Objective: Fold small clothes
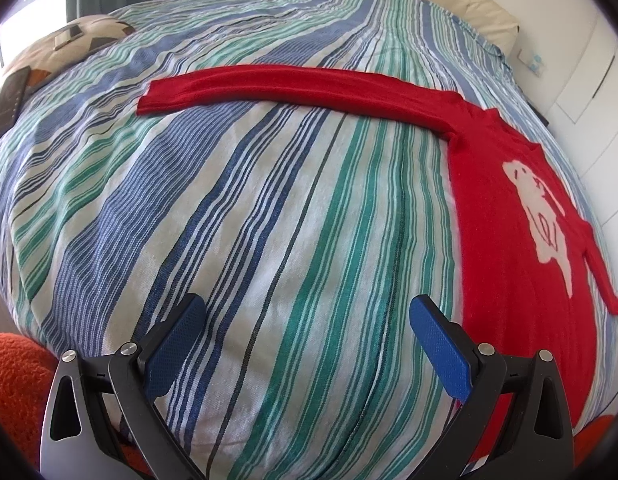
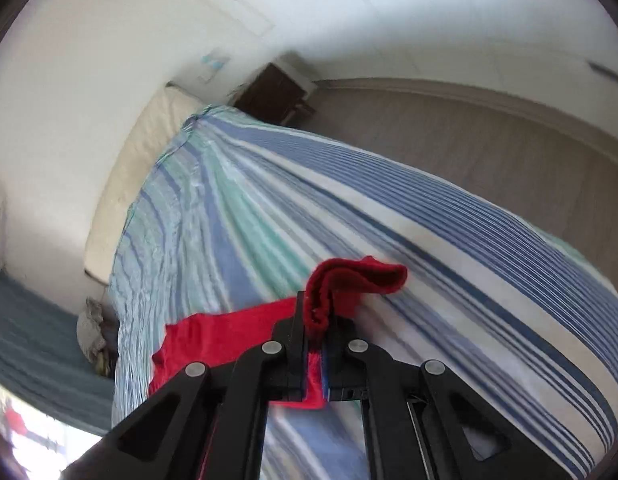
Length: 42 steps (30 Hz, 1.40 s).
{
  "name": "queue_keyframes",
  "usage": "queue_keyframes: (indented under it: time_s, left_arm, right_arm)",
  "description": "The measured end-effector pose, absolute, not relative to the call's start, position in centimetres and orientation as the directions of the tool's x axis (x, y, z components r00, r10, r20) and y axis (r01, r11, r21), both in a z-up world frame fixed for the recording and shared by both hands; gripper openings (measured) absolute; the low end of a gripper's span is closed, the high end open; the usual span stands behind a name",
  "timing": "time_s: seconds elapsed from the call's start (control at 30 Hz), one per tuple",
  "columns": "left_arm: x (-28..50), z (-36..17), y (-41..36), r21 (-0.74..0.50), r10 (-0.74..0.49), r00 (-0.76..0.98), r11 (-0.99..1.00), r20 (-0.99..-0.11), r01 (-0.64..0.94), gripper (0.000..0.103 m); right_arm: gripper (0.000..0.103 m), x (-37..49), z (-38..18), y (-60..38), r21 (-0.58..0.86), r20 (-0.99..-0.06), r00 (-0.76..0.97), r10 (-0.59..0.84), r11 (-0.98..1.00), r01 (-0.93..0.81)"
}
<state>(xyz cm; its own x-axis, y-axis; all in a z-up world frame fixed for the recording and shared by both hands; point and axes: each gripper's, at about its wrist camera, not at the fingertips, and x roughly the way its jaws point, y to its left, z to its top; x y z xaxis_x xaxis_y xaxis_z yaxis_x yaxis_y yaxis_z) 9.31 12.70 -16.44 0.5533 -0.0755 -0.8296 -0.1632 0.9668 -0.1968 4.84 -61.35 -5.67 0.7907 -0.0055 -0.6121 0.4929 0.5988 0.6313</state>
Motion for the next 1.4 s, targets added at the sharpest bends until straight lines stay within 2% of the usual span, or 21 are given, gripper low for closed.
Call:
queue_keyframes:
  time_s: [0.17, 0.27, 0.33, 0.37, 0.4, 0.43, 0.53, 0.63, 0.73, 0.87, 0.93, 0.97, 1.0, 1.03, 1.1, 1.23, 1.3, 1.4]
  left_arm:
    - [9.8, -16.2, 12.4, -0.215, -0.098, 0.562, 0.966, -0.821, -0.146, 0.102]
    - [9.7, -16.1, 12.7, -0.221, -0.100, 0.564, 0.964, -0.820, -0.149, 0.102]
    - [9.5, -16.0, 13.0, -0.226, -0.102, 0.564, 0.962, -0.820, -0.155, 0.102]
    - [9.5, -16.0, 13.2, -0.226, -0.099, 0.563, 0.961, -0.821, -0.160, 0.102]
    - [9.4, -16.0, 13.5, -0.226, -0.095, 0.563, 0.960, -0.821, -0.168, 0.102]
    - [9.4, -16.0, 13.7, -0.227, -0.090, 0.564, 0.958, -0.821, -0.177, 0.102]
    - [9.3, -16.0, 14.6, -0.251, -0.096, 0.568, 0.947, -0.818, -0.202, 0.102]
    - [9.6, -16.0, 15.1, -0.279, -0.111, 0.570, 0.935, -0.814, -0.218, 0.102]
    - [10.0, -16.3, 15.0, -0.277, -0.108, 0.564, 0.934, -0.819, -0.224, 0.102]
    - [10.0, -16.6, 14.0, -0.224, -0.073, 0.555, 0.952, -0.828, -0.209, 0.102]
    - [10.0, -16.7, 13.5, -0.184, -0.046, 0.551, 0.963, -0.833, -0.198, 0.102]
    - [10.0, -16.8, 13.3, -0.163, -0.031, 0.547, 0.967, -0.837, -0.194, 0.102]
    - [10.0, -16.9, 13.0, -0.143, -0.018, 0.543, 0.971, -0.840, -0.190, 0.102]
    - [9.9, -17.0, 13.0, -0.133, -0.011, 0.542, 0.974, -0.841, -0.186, 0.102]
    - [9.8, -16.9, 12.9, -0.133, -0.014, 0.543, 0.975, -0.840, -0.180, 0.102]
    - [10.2, -17.0, 12.9, -0.140, -0.020, 0.541, 0.973, -0.841, -0.181, 0.102]
    - [10.3, -17.1, 12.8, -0.139, -0.019, 0.538, 0.973, -0.843, -0.184, 0.102]
    - [10.0, -17.0, 12.9, -0.144, -0.026, 0.539, 0.974, -0.842, -0.177, 0.102]
  right_arm:
    - [0.004, 15.1, 5.1, -49.3, 0.527, -0.538, 0.824, 0.176, 0.834, 0.165]
    - [0.004, 20.5, 7.1, -40.5, 0.471, -0.541, 0.792, 0.285, 0.882, 0.004]
    - [0.010, 23.1, 6.3, -35.0, 0.479, -0.536, 0.744, 0.399, 0.869, -0.121]
    - [0.018, 24.6, 5.3, -32.6, 0.524, -0.533, 0.690, 0.490, 0.831, -0.186]
    - [0.046, 25.6, 4.0, -30.8, 0.576, -0.527, 0.633, 0.567, 0.786, -0.224]
    - [0.067, 26.4, 3.0, -29.2, 0.621, -0.516, 0.585, 0.626, 0.743, -0.247]
    - [0.067, 26.2, 1.1, -27.3, 0.646, -0.501, 0.546, 0.672, 0.710, -0.281]
    - [0.067, 25.9, -0.6, -29.1, 0.630, -0.550, 0.554, 0.625, 0.746, -0.216]
    - [0.067, 25.5, -3.7, -33.7, 0.643, -0.605, 0.563, 0.563, 0.763, -0.072]
    - [0.067, 24.9, -11.4, -40.1, 0.735, -0.629, 0.537, 0.562, 0.654, 0.177]
    - [0.065, 23.8, -15.0, -41.9, 0.651, -0.730, 0.495, 0.471, 0.698, 0.297]
    - [0.060, 23.7, -16.1, -42.5, 0.597, -0.772, 0.482, 0.413, 0.732, 0.329]
    - [0.048, 23.1, -16.5, -43.2, 0.602, -0.765, 0.500, 0.407, 0.727, 0.329]
    - [0.047, 22.5, -16.5, -43.7, 0.620, -0.747, 0.524, 0.409, 0.714, 0.326]
    - [0.049, 21.0, -14.7, -43.8, 0.617, -0.727, 0.568, 0.387, 0.732, 0.290]
    - [0.057, 17.3, -10.9, -40.2, 0.572, -0.713, 0.542, 0.445, 0.816, 0.082]
    - [0.059, 14.7, -10.8, -37.6, 0.554, -0.723, 0.491, 0.486, 0.832, -0.008]
    - [0.059, 10.8, -13.1, -35.4, 0.528, -0.763, 0.422, 0.489, 0.849, -0.030]
